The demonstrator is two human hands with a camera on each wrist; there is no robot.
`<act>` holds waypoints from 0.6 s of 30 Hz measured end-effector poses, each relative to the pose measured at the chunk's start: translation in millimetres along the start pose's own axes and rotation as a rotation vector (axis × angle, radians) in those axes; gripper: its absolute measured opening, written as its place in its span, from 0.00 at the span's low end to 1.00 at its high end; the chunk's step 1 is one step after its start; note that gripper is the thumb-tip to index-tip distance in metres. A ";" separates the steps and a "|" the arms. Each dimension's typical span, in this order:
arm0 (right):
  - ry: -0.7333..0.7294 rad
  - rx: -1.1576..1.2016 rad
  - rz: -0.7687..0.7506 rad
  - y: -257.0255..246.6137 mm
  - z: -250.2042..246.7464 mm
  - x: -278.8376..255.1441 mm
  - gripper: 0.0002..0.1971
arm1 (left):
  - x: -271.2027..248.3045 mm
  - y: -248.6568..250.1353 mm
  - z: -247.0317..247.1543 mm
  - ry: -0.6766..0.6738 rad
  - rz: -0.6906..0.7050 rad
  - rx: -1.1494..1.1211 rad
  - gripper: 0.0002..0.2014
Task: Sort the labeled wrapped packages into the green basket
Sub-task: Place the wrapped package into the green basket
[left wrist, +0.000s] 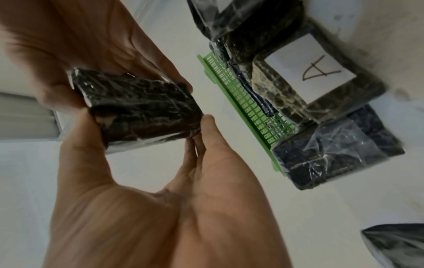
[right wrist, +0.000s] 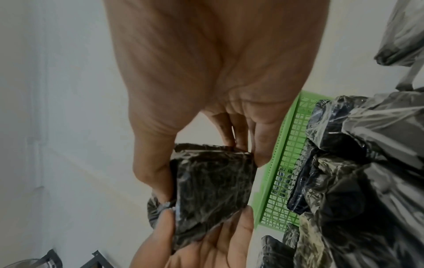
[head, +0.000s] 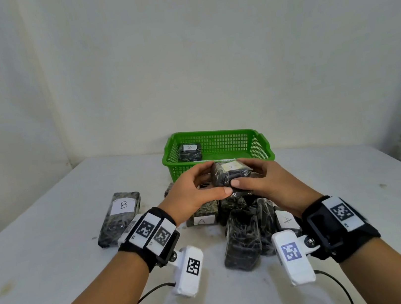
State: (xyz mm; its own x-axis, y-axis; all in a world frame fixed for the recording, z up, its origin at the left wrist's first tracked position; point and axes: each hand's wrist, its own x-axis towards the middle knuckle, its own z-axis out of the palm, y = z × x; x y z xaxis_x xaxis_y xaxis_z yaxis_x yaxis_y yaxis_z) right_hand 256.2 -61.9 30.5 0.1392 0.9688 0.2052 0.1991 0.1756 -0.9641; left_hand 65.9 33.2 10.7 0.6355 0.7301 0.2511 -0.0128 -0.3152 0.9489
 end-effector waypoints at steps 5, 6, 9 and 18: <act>0.020 -0.058 0.009 2.9 -2.6 0.1 0.37 | 0.0 0.5 -1.2 0.030 -0.006 0.055 0.47; -0.003 -0.059 0.023 3.6 -2.4 -0.2 0.37 | 0.3 -0.2 -1.1 0.051 0.001 0.067 0.46; -0.006 -0.072 0.039 2.8 -0.5 -1.7 0.34 | 0.2 -1.5 -1.7 0.050 -0.004 0.062 0.45; -0.070 0.056 0.166 -6.5 1.7 0.1 0.43 | 0.1 -5.9 8.5 0.169 0.010 0.040 0.49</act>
State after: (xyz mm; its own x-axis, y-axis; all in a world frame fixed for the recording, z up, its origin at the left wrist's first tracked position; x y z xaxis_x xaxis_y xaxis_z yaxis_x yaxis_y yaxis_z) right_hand 253.3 -62.6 36.5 0.0977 0.9947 0.0326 0.1239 0.0204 -0.9921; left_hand 72.6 29.9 3.6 0.4965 0.8173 0.2925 0.0140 -0.3445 0.9387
